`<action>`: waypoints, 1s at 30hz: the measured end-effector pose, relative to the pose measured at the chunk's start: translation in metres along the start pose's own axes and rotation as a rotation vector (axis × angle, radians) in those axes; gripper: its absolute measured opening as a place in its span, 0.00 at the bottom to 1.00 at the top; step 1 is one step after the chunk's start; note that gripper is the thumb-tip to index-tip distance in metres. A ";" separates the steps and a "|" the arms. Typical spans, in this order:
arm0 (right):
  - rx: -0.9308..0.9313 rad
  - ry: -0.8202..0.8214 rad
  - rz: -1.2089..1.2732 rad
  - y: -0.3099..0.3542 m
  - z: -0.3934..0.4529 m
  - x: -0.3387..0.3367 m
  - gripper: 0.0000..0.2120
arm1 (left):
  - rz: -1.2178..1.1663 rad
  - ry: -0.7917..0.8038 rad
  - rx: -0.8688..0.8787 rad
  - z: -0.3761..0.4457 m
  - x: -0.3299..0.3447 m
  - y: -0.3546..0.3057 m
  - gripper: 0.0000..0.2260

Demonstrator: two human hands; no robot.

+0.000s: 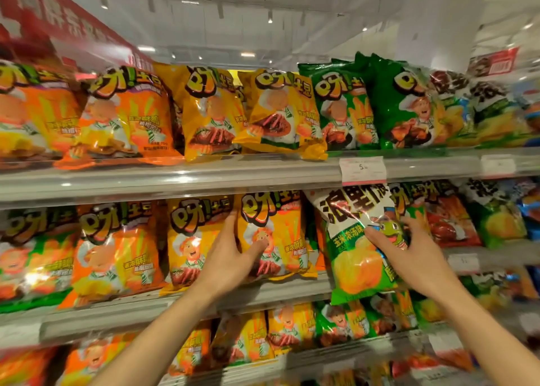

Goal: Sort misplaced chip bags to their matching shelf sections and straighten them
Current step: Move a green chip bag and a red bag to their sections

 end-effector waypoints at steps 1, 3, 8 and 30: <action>0.003 -0.001 0.003 -0.004 -0.001 -0.003 0.44 | 0.010 0.014 0.002 0.005 0.009 -0.001 0.41; 0.011 0.002 0.011 -0.011 -0.002 -0.007 0.45 | 0.027 0.038 0.002 0.014 0.023 -0.002 0.40; 0.009 0.032 0.013 -0.020 -0.003 -0.008 0.48 | 0.146 0.020 0.023 0.025 0.038 0.006 0.37; 0.052 0.123 0.241 0.000 -0.031 0.016 0.45 | 0.261 -0.064 0.374 -0.034 0.031 -0.008 0.23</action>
Point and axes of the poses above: each hand's wrist, its own z-axis towards the middle knuckle, its own x-axis out of the palm, y = z × x, the point moved 2 cm from there along z, towards the middle knuckle, and after that the axes turned 4 degrees about -y, right-handed, at the moved point
